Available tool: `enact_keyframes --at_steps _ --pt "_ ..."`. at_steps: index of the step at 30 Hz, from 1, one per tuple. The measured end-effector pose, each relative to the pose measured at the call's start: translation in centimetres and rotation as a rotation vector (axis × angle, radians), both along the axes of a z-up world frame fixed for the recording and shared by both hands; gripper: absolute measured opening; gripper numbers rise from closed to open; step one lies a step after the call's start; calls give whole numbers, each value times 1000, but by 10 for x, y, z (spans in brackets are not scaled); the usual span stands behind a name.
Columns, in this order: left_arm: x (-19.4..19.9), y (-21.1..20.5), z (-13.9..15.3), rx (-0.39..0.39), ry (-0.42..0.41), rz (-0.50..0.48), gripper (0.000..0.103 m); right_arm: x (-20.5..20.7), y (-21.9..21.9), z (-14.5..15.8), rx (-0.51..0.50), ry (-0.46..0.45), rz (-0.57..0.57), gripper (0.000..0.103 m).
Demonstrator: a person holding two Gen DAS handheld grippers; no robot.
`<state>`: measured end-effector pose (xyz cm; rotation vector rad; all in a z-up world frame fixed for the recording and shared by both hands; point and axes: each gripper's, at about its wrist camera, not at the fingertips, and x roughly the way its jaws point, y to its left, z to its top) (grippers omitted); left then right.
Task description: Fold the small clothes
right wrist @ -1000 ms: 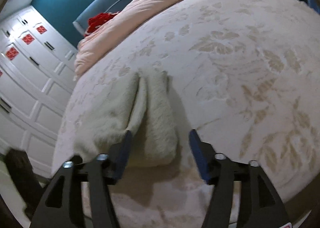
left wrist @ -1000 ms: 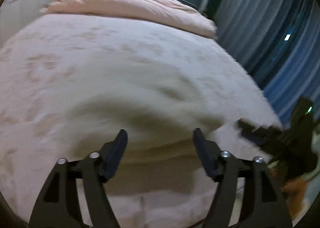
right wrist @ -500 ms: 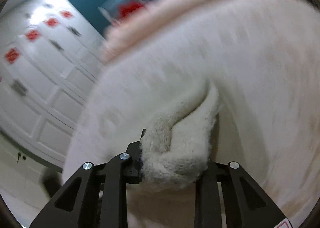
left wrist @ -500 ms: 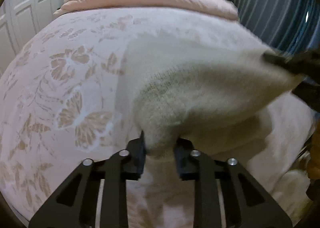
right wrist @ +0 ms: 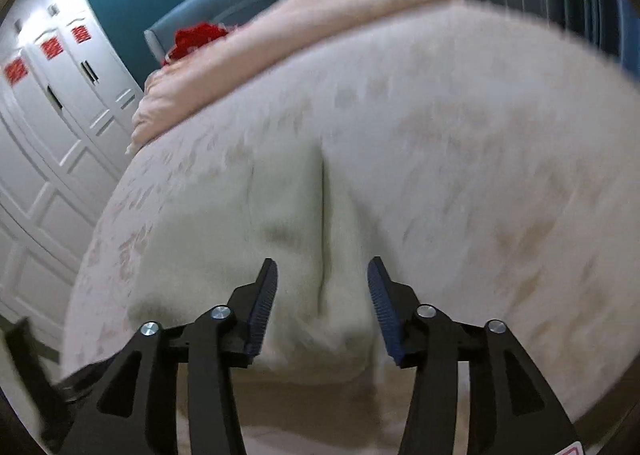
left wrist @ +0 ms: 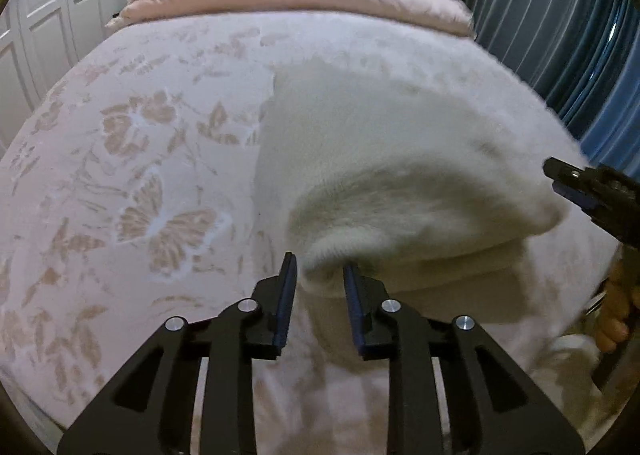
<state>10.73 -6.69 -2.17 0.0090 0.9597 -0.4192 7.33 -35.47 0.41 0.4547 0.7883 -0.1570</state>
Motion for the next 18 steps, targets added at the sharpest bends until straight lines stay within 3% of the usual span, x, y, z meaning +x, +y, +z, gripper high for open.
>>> enact_keyframes --at_steps 1,2,4,7,8,10,12,14,16,18 --pt "-4 3 14 -42 -15 -2 28 4 1 8 3 -16 23 66" --pt "-4 4 27 -80 -35 4 37 17 0 13 33 -24 60 66" --pt "1 -5 42 -121 -62 0 45 43 -1 10 62 -15 105 66" --pt "25 -31 35 -108 -45 -9 45 98 -3 -17 58 91 121 65" --pt "33 -38 25 -84 -22 -6 44 116 -4 -33 73 152 118 61" --pt "46 -48 5 -43 36 9 35 131 -4 -55 96 218 143 10" --pt "46 -49 1 -27 23 15 34 130 3 -39 50 158 188 9" --pt "46 -49 0 -14 17 1 34 120 4 4 23 12 204 9" --pt "46 -51 -3 -1 6 -11 34 113 -4 13 32 -52 190 8" --pt "49 -53 -9 14 9 -19 34 125 -15 -31 16 86 150 8"
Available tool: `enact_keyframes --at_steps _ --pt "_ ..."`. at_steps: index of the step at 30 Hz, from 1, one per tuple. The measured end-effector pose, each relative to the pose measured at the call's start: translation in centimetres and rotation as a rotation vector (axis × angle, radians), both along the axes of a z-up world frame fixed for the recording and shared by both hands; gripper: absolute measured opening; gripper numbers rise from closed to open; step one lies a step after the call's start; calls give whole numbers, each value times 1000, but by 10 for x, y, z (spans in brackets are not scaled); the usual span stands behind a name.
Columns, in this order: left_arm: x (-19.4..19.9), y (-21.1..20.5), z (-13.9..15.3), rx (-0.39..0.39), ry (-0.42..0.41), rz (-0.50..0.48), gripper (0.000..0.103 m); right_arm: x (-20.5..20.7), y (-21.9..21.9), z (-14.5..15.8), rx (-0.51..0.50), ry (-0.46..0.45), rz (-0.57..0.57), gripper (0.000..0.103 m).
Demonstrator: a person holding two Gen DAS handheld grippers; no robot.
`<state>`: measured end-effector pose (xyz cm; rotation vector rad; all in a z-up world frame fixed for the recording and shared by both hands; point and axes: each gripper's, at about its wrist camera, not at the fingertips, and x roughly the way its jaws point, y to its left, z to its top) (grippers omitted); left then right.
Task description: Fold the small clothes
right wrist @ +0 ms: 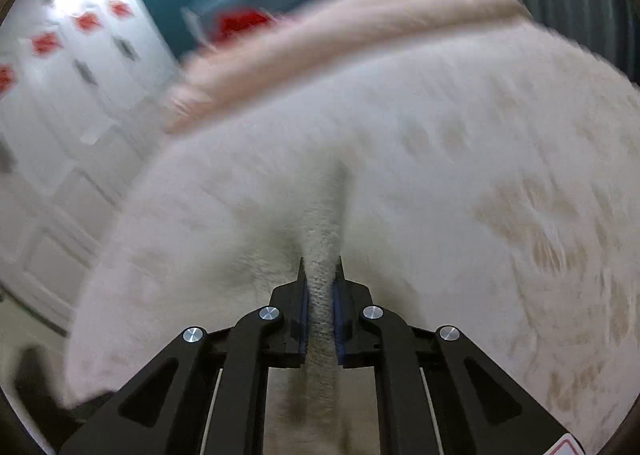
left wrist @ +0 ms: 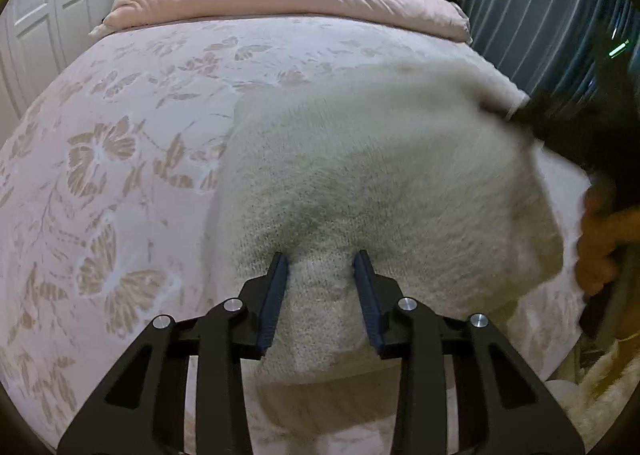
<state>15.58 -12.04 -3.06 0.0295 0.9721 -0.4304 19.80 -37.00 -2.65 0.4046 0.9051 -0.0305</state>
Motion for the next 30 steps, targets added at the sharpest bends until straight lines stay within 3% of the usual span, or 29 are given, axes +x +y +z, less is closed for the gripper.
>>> enact_keyframes --at_steps 1,2,6,8,9,12,14,15,16,21,22,25,28,30 --pt "0 -2 -1 5 0 -6 35 8 -1 -34 -24 117 1 9" --pt "-1 -5 -2 9 -4 -19 35 5 -1 -54 -35 145 3 9" --pt "-5 -5 -1 33 -35 -22 35 -31 -5 0 74 8 -64 16" --pt "-6 2 -1 14 -34 -28 35 -70 -2 27 66 -46 -75 32" --pt "-8 4 0 7 -33 -32 35 -83 -3 28 69 -44 -82 47" --pt "-13 8 2 3 -45 -42 35 -123 -1 14 111 -6 -97 52" --pt "-18 7 -1 22 -60 -43 35 -128 6 -8 161 41 -84 51" --pt "-19 6 -2 32 -68 -42 35 -129 9 -17 168 61 -71 41" --pt "-20 4 -3 44 -75 -41 35 -129 13 -24 157 71 -60 13" --pt "-21 8 2 50 -63 -44 35 -145 13 8 131 -41 -105 9" --pt "-20 9 0 47 -56 -41 35 -146 10 3 136 -25 -116 1" --pt "-18 7 -9 46 -48 -32 37 -131 7 -56 92 181 -139 2" --pt "-26 4 5 86 -66 -25 36 -131 6 -22 90 94 -164 6" --pt "-31 14 25 0 -49 -3 42 -135 11 14 79 -9 -162 11"
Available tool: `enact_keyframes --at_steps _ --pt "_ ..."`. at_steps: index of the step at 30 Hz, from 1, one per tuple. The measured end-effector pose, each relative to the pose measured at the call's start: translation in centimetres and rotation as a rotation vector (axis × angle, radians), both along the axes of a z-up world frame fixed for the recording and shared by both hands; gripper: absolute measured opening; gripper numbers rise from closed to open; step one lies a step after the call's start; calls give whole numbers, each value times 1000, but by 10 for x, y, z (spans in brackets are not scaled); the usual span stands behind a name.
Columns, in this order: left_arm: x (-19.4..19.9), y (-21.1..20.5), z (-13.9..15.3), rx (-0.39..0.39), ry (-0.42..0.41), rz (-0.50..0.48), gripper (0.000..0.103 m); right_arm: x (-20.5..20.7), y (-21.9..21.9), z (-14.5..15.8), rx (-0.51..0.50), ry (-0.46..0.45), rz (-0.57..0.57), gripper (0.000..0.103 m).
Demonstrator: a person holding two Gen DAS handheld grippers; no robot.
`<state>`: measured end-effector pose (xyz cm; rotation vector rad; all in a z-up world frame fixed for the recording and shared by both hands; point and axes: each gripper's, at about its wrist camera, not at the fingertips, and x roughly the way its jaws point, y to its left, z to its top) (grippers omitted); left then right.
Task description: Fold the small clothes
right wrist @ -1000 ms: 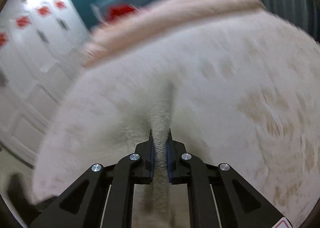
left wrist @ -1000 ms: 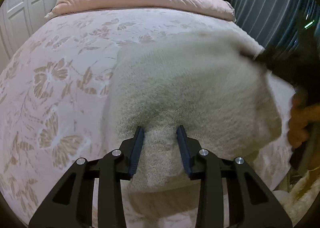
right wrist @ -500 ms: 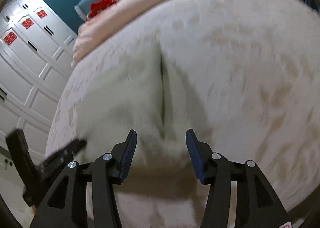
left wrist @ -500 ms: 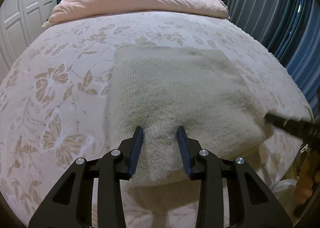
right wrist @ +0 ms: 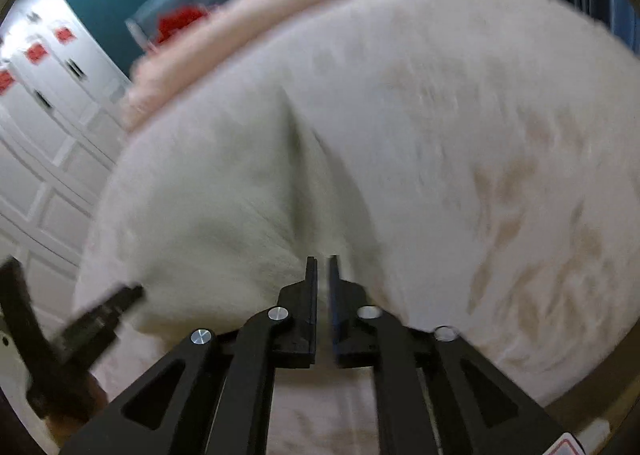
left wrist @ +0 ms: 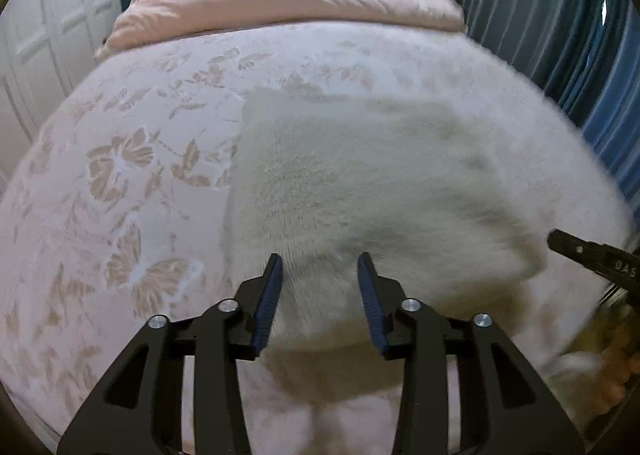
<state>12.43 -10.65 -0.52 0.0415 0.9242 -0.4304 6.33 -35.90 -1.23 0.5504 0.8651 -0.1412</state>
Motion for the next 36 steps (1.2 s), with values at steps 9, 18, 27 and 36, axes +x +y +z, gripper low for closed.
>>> enact_keyframes --at_steps 9,18,27,36 --pt "82 -18 -24 35 103 101 50 101 48 -49 -102 151 164 3" --pt "83 -18 -35 97 73 86 54 145 60 -17 -127 52 177 7" --pt "83 -22 -38 129 51 76 55 208 51 -4 -164 44 160 5" --pt "86 -19 -37 129 59 59 57 190 34 -28 -137 96 143 8"
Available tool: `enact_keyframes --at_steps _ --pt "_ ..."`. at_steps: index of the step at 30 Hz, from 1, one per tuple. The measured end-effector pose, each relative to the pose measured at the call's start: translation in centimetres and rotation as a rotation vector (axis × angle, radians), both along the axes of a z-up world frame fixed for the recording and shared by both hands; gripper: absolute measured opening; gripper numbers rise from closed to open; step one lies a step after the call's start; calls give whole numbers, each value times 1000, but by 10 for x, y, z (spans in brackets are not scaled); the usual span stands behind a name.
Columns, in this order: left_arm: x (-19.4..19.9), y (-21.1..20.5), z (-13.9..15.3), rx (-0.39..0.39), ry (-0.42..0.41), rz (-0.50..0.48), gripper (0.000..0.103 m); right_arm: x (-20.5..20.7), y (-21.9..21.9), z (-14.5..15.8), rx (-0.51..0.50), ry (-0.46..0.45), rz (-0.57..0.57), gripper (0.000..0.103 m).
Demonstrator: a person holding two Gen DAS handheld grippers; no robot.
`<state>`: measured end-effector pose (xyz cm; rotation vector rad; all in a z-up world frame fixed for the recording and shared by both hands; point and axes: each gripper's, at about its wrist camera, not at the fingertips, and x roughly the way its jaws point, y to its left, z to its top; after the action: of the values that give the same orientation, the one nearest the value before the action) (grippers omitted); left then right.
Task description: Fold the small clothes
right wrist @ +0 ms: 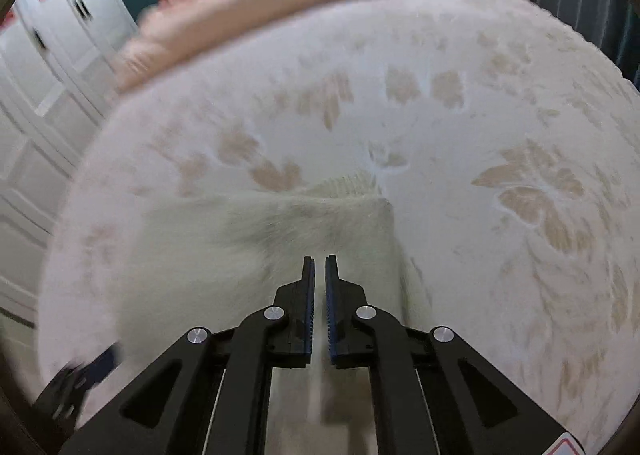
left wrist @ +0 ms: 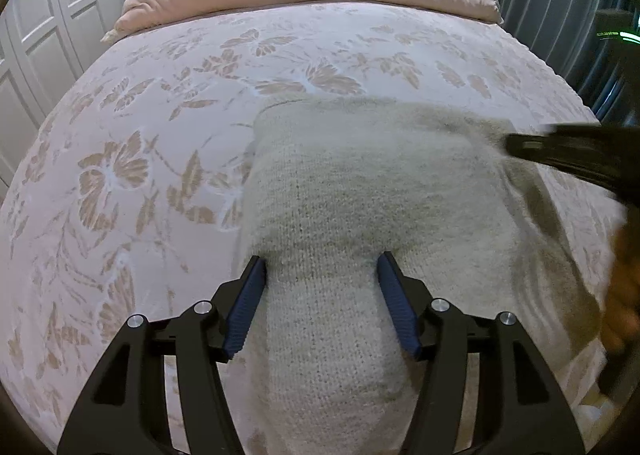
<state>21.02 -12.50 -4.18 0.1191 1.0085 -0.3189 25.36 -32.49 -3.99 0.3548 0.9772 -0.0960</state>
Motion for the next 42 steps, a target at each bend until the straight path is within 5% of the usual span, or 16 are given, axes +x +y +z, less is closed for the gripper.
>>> enact_keyframes --at_steps 4,5,9,11,12,13,18,21,22,23,26,28,31,37,42 --pt "-20 22 18 -111 41 16 65 -88 -3 9 -2 -34 -63 42" --pt "-28 29 19 -132 47 23 73 -111 -4 2 38 -31 -80 43" --pt "-49 42 -7 -157 136 36 74 -140 3 -33 120 13 -70 47" --pt "-51 47 -16 -226 174 64 66 -137 8 -44 128 19 -65 42" --pt "-51 49 -18 -255 186 70 62 -136 12 -45 132 15 -55 17" --pt "-49 50 -16 -257 197 75 53 -137 11 -42 149 14 -42 13" --pt "-52 55 15 -270 172 34 35 -168 8 35 132 -181 -33 10" --pt "-56 49 1 -197 178 18 34 -165 7 -8 92 -50 -62 10" --pt "-56 47 -11 -170 194 24 37 -157 11 -50 67 76 -60 12" --pt "-56 46 -19 -161 193 30 42 -158 12 -66 84 93 -70 12" --pt "-67 48 -6 -137 137 27 56 -170 11 -37 112 6 -111 24" --pt "-72 52 11 -134 117 17 67 -179 8 -18 127 -36 -132 44" --pt "-76 70 30 -272 118 32 85 -194 1 -10 157 -45 -155 67" --pt "-54 82 0 -498 291 154 89 -194 -9 -58 387 -2 -199 70" --pt "-34 73 -37 -604 411 216 89 -169 -15 -87 608 -38 -223 74"
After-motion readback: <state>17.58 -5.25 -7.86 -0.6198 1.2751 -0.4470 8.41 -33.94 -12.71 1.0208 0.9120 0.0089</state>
